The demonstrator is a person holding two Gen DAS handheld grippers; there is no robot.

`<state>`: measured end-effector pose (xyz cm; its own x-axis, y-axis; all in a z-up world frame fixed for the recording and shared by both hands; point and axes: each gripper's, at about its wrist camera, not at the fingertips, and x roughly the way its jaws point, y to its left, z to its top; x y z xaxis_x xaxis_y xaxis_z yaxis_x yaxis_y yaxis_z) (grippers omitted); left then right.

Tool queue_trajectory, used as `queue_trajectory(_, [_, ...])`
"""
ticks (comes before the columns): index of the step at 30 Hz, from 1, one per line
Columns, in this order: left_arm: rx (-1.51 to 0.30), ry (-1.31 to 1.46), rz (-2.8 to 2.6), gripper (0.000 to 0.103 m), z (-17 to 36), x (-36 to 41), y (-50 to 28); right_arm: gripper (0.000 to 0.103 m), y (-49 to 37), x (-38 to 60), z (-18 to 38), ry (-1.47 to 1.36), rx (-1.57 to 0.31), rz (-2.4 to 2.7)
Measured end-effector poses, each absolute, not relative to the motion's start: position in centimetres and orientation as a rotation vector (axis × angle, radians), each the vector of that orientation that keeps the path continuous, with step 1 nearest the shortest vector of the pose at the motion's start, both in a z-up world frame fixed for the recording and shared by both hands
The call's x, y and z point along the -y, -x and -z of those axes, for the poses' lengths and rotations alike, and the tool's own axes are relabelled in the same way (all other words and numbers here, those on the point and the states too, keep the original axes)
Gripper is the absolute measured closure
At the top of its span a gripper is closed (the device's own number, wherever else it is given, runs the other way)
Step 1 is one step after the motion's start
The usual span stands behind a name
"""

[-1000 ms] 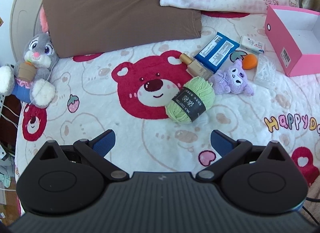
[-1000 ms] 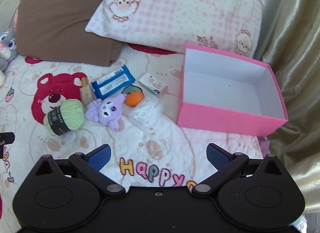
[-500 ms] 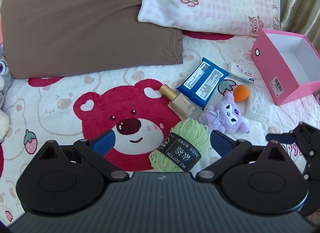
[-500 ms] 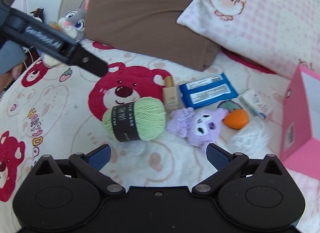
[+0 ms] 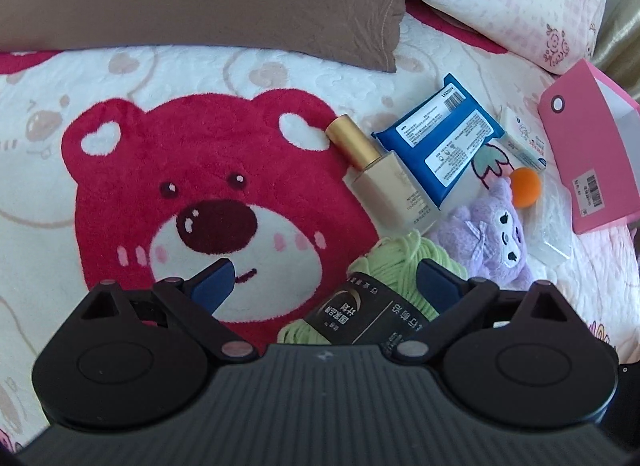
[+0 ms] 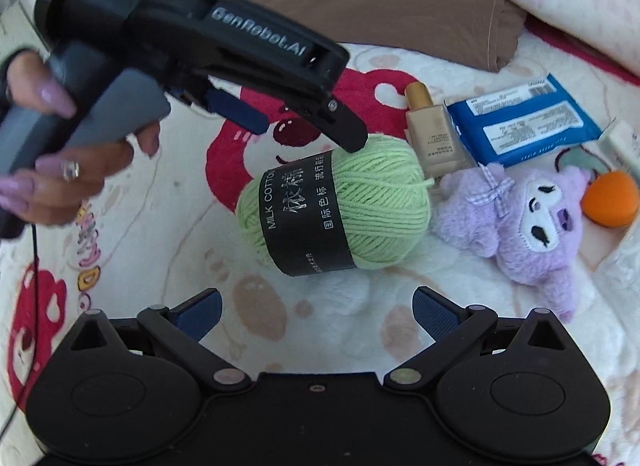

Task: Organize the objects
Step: 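Reach the left tool to the green yarn ball and close on it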

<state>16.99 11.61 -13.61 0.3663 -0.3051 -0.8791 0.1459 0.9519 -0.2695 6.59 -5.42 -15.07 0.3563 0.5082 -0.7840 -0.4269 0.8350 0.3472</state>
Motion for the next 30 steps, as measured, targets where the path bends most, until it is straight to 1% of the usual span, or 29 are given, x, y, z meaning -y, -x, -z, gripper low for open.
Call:
queue_trajectory(5, [-1.171,0.286,0.321,0.006,14.9,-13.4,-16.8,0.001,-7.0,4.3,15.9,-0.154,-1.044,-0.596])
queue_trajectory(6, [-1.198,0.337,0.331,0.009,15.2,-13.7,-16.7,0.001,-7.0,4.1,15.9,-0.164,-1.043,-0.599])
queue_trajectory(7, [-1.226,0.393,0.342,0.015,15.6,-14.0,-16.7,0.001,-7.0,4.1,16.0,-0.186,-1.043,-0.605])
queue_trajectory(10, [-1.302,0.59,0.363,0.029,16.8,-14.9,-15.9,0.002,-6.6,4.7,15.9,-0.249,-1.035,-0.609])
queue_trajectory(12, [-1.301,0.603,0.354,0.032,16.7,-14.8,-15.3,0.003,-6.2,5.7,15.6,-0.269,-1.018,-0.611])
queue_trajectory(14, [-1.291,0.589,0.364,0.033,16.5,-14.4,-14.7,0.003,-5.9,6.7,15.0,-0.273,-0.98,-0.597])
queue_trajectory(18, [-1.332,0.637,0.383,0.033,17.2,-13.6,-14.0,0.003,-5.5,8.2,13.8,-0.25,-0.936,-0.6])
queue_trajectory(22, [-1.356,0.694,0.374,0.034,17.5,-12.9,-13.1,0.004,-4.7,9.1,14.2,-0.246,-0.989,-0.576])
queue_trajectory(26, [-1.374,0.79,0.377,0.035,17.7,-12.5,-12.1,0.004,-5.1,11.2,16.4,-0.336,-1.071,-0.565])
queue_trajectory(30, [-1.352,0.846,0.39,0.035,17.9,-11.9,-11.5,0.004,-5.1,11.2,17.1,-0.367,-1.046,-0.567])
